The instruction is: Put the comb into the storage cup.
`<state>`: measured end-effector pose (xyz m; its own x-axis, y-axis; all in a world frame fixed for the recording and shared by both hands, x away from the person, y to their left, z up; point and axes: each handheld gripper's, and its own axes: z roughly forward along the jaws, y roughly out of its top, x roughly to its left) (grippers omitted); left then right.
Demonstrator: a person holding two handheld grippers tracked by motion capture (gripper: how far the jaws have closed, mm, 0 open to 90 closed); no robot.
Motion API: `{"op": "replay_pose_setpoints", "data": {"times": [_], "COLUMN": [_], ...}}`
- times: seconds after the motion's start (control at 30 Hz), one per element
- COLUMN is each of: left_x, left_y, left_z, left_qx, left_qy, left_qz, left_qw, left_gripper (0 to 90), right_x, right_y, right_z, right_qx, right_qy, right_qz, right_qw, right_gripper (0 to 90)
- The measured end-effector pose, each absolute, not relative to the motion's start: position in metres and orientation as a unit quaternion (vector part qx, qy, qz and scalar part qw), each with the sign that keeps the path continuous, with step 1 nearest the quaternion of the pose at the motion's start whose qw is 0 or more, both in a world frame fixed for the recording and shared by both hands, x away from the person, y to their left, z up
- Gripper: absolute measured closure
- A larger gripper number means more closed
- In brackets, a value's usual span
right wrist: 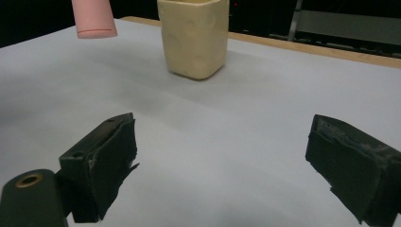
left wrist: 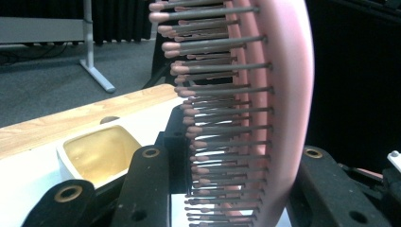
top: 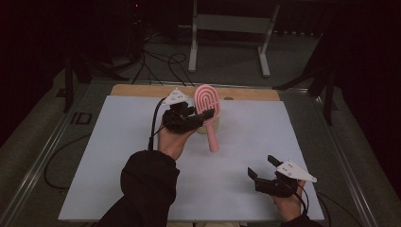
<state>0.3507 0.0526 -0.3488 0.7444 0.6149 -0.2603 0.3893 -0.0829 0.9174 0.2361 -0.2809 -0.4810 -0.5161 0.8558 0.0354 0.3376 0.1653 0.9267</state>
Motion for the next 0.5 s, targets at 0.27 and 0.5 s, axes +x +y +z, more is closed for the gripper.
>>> {"op": "replay_pose_setpoints", "data": {"times": [0.27,0.5], "left_x": [0.3566,0.3617], "left_y": [0.0596,0.0628], "left_z": [-0.3484,-0.3465], "left_qx": [0.723,0.721], "left_qy": [0.344,0.345], "left_qz": [0.092,0.091], "left_qw": [0.592,0.594], "left_gripper": [64.3,64.3], "right_x": [0.2324,0.2292], "right_y": [-0.2873,-0.2909], "right_z": [-0.4870,-0.4877], "right_qx": [0.425,0.429], "right_qy": [0.710,0.706], "right_qz": [0.499,0.500], "right_qw": [0.259,0.260], "right_gripper": [9.1,9.1]}}
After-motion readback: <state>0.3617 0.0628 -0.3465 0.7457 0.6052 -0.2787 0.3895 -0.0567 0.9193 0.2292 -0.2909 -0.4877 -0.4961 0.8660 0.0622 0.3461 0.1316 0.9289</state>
